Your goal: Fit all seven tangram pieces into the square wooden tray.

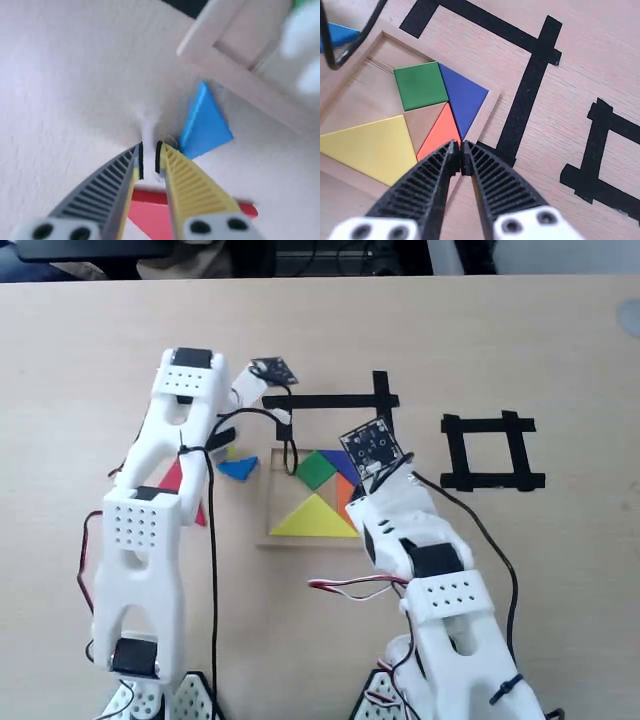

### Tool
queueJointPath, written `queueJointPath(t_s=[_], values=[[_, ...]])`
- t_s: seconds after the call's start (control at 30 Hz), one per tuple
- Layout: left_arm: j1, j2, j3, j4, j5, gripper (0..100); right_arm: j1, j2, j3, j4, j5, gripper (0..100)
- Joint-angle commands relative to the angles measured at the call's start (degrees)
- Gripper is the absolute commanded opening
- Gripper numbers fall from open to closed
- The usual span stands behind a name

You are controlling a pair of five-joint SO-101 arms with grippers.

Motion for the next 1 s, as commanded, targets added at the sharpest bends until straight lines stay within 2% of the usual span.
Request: queueJointPath(t_s=[0.0,0.13,0.3,0.4,0.47,0.6,0.97], values=[[-2.15,-0.79,-5.93,5.10,-0.70,8,0.18,-0.92,-0.48,-0.88,0.44,1.2],[-3.30,-0.26,-10.68,5.19,0.26,8,0.18,-0.92,-0.48,-0.88,0.44,1.2],[-1.80,-0.09,-15.25,2.99,11.87,8,0.18,-0.92,-0.48,-0.79,0.44,1.2],[1.45,-0.62,-15.78,6.95,15.38,8,0.18,-0.92,-0.48,-0.79,0.44,1.2],[3.82,-0.79,-15.25,11.08,15.38,9,0.18,-0.92,-0.48,-0.70,0.44,1.2],[5.93,-1.41,-9.54,10.73,11.43,15,0.18,-1.01,-0.48,-0.70,0.44,1.2],[5.14,-10.20,-1.63,7.74,9.32,16,0.18,-1.01,-0.48,-0.70,0.44,1.2]])
